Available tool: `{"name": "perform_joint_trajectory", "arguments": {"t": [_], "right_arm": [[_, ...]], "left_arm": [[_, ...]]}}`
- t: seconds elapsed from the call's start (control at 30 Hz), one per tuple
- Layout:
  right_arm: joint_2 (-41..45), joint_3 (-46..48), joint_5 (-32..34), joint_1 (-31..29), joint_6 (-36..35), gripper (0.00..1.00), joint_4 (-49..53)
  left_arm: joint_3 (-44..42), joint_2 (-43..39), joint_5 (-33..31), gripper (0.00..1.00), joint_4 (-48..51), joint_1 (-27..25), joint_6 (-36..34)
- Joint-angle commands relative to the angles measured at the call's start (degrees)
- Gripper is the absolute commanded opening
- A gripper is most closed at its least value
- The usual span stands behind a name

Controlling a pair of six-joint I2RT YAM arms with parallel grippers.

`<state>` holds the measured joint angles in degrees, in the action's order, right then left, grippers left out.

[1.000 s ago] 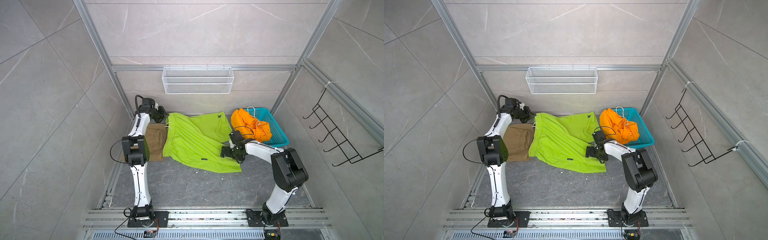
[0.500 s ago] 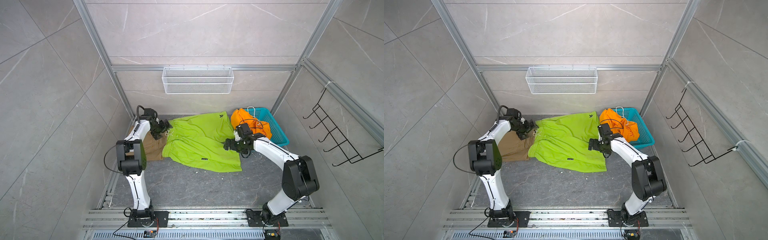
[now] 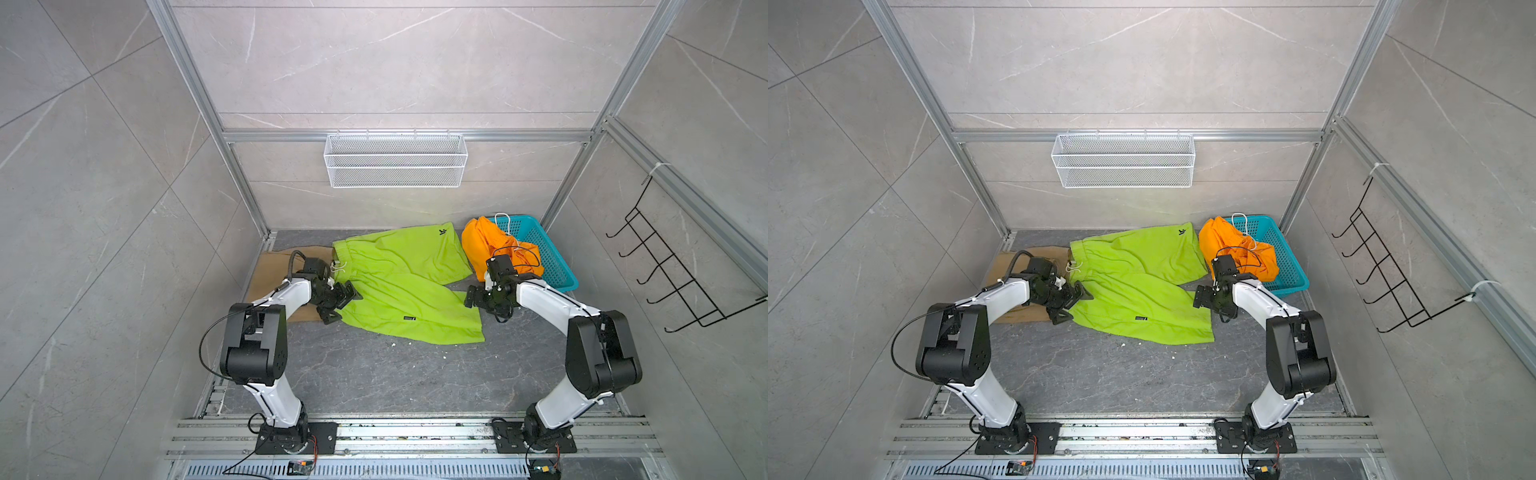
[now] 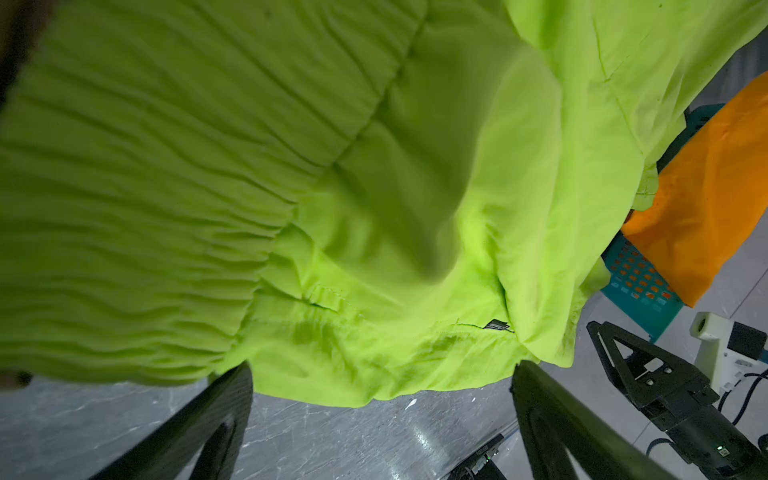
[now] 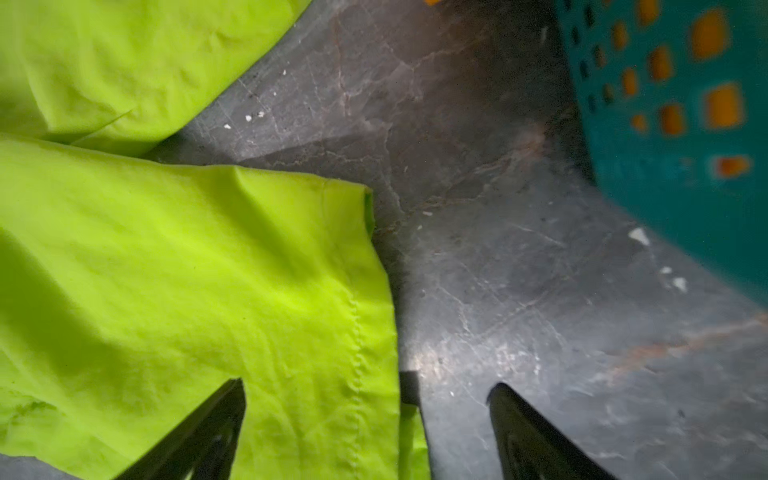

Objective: Fold and stack the shorts

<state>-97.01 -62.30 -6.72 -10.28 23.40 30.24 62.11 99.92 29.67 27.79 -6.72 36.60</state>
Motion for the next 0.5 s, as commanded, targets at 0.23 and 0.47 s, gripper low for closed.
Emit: {"name": "perform_joint_trajectory", "arguments": {"t": [0.23, 0.47], "right_arm": [[-8.30, -5.62, -1.88, -0.26, 3.80, 0.35, -6.95], [-10.35, -14.33, 4.54, -0.09, 3.47, 0.11, -3.22]], "left_arm": [[-6.10, -0.23, 2.49, 1.00, -6.60, 0.05, 1.72], [-11.44, -3.60, 2.65, 1.00, -6.36, 0.04, 1.28]]}}
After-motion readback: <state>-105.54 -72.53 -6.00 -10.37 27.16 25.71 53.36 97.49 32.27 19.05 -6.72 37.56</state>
